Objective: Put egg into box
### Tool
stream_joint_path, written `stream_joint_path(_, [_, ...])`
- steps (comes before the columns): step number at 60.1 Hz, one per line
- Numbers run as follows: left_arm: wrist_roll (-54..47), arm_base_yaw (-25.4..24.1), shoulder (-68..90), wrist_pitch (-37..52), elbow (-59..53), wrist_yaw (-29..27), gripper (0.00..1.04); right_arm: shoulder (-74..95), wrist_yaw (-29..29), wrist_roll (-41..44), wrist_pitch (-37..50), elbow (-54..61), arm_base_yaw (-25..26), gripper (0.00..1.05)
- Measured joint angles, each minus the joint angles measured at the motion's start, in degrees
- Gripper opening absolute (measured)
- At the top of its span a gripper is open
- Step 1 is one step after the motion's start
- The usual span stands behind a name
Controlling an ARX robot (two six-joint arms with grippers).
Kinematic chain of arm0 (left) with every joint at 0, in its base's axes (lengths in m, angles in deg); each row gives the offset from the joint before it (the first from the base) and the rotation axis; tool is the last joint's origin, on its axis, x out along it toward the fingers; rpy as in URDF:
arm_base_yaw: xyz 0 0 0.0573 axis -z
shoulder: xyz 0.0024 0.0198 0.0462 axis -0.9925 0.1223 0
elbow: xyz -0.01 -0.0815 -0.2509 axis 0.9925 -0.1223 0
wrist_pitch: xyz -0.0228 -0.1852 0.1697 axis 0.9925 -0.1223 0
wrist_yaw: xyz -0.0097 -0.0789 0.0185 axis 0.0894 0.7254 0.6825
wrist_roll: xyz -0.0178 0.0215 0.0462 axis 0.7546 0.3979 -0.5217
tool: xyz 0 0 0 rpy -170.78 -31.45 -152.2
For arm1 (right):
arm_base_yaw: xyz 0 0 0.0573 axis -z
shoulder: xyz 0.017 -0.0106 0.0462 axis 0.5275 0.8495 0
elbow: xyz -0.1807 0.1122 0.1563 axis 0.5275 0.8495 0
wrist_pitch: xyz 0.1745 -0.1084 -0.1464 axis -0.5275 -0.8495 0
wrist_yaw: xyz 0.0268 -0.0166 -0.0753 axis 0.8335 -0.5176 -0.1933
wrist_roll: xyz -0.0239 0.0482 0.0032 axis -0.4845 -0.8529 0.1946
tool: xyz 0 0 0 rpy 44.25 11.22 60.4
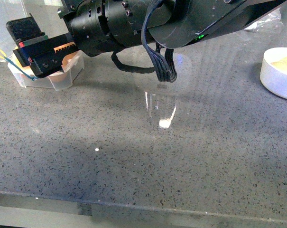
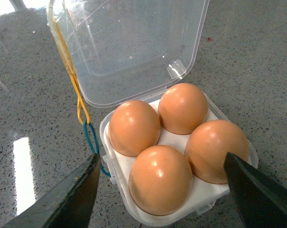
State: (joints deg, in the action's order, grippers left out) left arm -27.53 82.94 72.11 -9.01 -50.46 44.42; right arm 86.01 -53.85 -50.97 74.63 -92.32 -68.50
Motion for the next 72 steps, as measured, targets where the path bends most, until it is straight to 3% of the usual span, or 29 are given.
stream_joint_path(7, [0.00,0.00,0.00,0.00,0.00,0.02,0.98,-0.11,0.13,-0.48,1.03,0.42,0.04,0.99])
stream_joint_path(19, [0.00,0.00,0.00,0.00,0.00,0.00,0.98,-4.39,0.15,-1.14,2.84,4.96,1.60,0.97])
stream_joint_path(33, [0.00,0.00,0.00,0.00,0.00,0.00,0.98,-14.80,-5.38,-1.86,5.88,14.69,7.39,0.97])
stream_joint_path(47, [0.00,0.00,0.00,0.00,0.00,0.00,0.98,-40.19,-20.70,-3.78,8.74,37.75,20.31,0.97])
stream_joint_path(60, [0.00,0.00,0.00,0.00,0.00,0.00,0.98,-69.05,-22.56,-7.74,3.06,53.86,37.86,0.97])
stream_joint_path(72, [0.00,0.00,0.00,0.00,0.02,0.00,0.98,-74.97,-24.72,-5.18,1.90,56.59,43.82,0.97])
